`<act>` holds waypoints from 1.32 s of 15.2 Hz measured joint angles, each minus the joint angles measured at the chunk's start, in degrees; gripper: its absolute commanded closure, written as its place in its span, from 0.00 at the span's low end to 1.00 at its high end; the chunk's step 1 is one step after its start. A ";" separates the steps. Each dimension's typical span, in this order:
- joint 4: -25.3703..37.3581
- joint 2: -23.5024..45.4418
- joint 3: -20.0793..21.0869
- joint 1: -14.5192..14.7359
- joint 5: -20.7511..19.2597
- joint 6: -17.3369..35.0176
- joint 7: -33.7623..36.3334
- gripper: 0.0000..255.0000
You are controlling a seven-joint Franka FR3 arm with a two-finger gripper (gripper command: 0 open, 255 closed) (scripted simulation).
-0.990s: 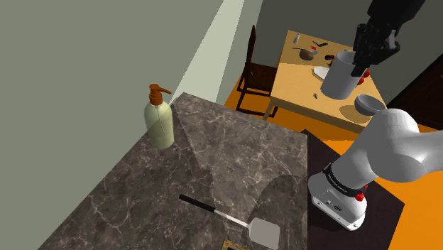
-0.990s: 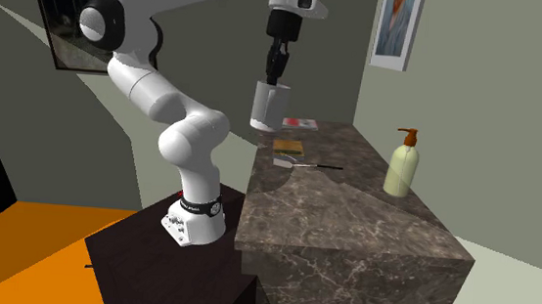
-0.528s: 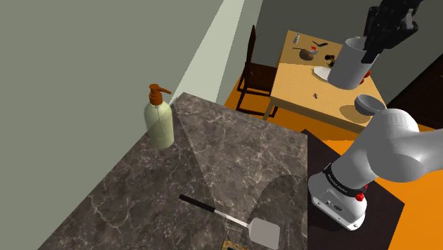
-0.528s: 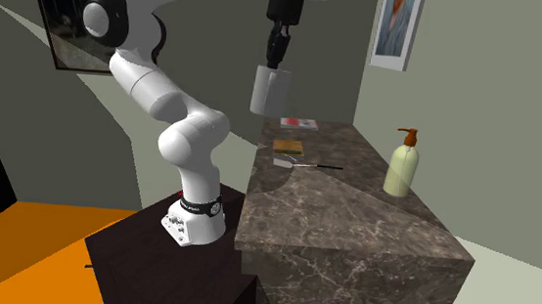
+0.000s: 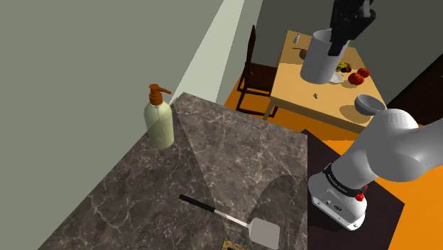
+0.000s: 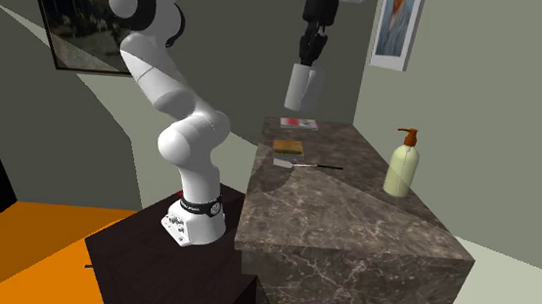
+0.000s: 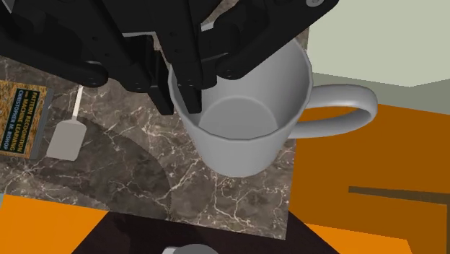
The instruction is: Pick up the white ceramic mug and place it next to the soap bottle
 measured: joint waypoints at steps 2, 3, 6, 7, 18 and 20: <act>2.80 3.91 2.13 -0.16 0.86 1.14 2.22 1.00; 4.18 5.65 2.98 -0.25 1.08 1.51 3.12 1.00; 8.82 11.82 5.50 -0.61 1.17 2.99 5.78 1.00; 11.26 14.19 6.33 -0.75 0.98 2.88 6.70 1.00; 40.71 43.48 16.52 2.77 -6.75 0.33 20.32 1.00; 40.95 44.77 16.74 3.18 -7.22 1.16 21.02 1.00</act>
